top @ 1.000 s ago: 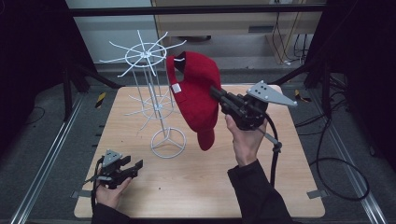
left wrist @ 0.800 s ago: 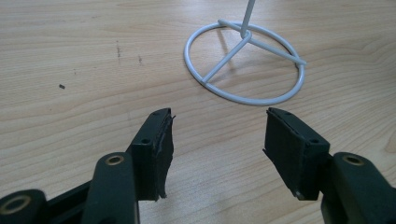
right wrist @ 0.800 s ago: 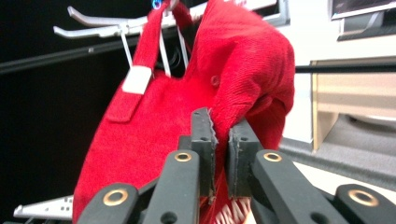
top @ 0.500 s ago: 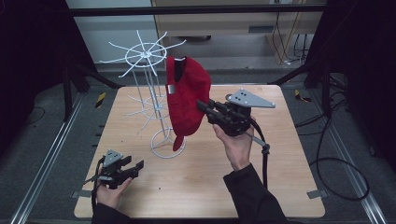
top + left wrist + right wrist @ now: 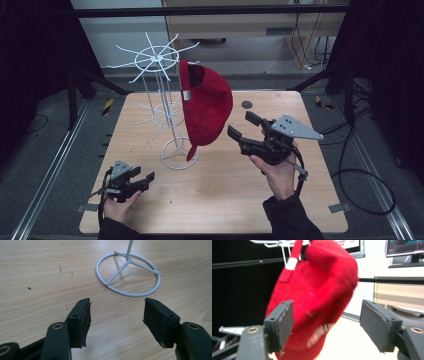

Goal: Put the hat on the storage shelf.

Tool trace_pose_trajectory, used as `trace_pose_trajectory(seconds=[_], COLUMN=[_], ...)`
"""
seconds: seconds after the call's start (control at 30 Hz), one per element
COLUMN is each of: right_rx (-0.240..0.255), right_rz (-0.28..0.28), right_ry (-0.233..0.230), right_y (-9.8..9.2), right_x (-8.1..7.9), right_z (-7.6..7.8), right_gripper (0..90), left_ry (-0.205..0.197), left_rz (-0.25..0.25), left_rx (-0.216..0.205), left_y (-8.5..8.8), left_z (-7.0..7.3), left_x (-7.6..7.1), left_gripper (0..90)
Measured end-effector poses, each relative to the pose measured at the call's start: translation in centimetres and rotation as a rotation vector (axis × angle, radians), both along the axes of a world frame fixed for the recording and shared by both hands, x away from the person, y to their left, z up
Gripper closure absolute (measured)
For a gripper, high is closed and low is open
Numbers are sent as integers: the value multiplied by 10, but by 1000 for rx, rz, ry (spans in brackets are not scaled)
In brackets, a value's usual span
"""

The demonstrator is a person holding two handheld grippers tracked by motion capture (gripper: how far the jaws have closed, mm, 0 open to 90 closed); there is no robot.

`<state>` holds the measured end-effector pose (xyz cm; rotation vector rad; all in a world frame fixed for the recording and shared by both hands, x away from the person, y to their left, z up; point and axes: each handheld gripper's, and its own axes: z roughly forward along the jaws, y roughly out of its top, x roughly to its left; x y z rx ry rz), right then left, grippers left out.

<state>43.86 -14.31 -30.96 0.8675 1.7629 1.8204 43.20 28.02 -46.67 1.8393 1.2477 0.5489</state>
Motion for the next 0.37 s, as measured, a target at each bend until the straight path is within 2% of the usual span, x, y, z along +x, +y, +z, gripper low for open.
trace_pose_trajectory(seconds=[0.07,0.17,0.37], right_rx=[-17,-50,-146], right_rz=[-13,-31,-94], right_ry=[8,45,134], right_y=[-6,-15,-33], right_x=[-3,-5,-2], right_z=[-9,-30,-81], right_gripper=[245,227,204], left_ry=[-2,-5,-15], left_rz=[-2,-7,-22], left_rx=[-1,-3,-15], left_y=[0,0,0], left_z=[0,0,-1], left_x=[0,0,1], left_gripper=[375,367,348])
